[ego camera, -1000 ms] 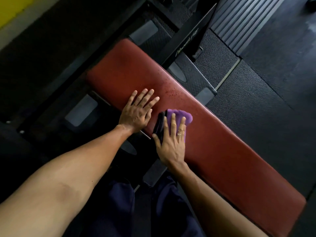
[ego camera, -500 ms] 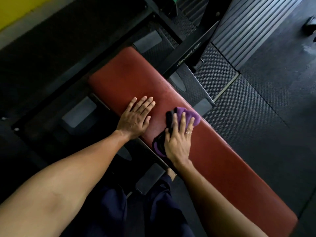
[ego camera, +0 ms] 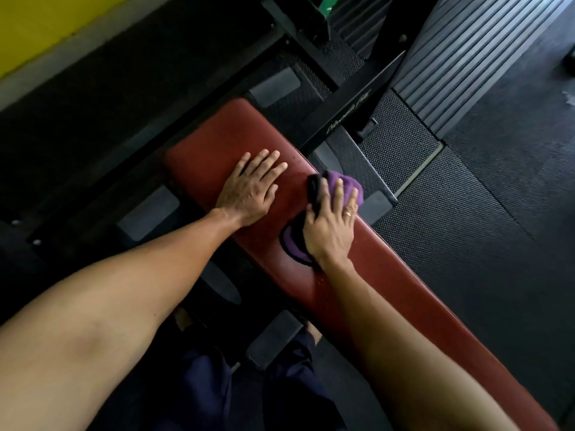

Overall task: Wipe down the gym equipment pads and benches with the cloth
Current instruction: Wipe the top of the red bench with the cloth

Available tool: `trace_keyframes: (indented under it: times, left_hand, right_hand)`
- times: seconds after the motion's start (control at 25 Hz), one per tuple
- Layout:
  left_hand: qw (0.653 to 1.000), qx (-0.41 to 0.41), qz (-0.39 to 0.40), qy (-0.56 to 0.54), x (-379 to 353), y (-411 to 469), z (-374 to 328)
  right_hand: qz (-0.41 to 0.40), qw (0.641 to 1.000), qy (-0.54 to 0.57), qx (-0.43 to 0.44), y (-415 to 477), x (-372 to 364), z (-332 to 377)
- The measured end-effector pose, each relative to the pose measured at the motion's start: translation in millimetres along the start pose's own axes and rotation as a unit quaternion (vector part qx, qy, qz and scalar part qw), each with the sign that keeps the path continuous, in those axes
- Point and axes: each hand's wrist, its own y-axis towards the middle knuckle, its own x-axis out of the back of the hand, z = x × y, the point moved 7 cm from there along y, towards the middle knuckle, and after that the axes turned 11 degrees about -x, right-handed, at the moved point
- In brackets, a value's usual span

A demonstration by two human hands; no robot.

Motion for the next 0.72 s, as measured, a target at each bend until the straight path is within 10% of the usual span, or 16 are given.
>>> trace_keyframes:
  times: [0.12, 0.44, 0.72]
  left_hand:
    - [1.000, 0.006, 0.002, -0.002, 2, 8, 10]
    - [1.000, -0.008, -0.001, 0.004, 2, 21, 24]
    - [0.999, -0.012, 0.037, 0.001, 11, 22, 41]
  right_hand:
    - [-0.036, 0.999, 0.010, -0.034, -40, -8, -7]
    - [0.005, 0.979, -0.043, 0.197, 7, -10, 56]
    - [0.016, 1.000, -0.019, 0.011, 5, 3, 15]
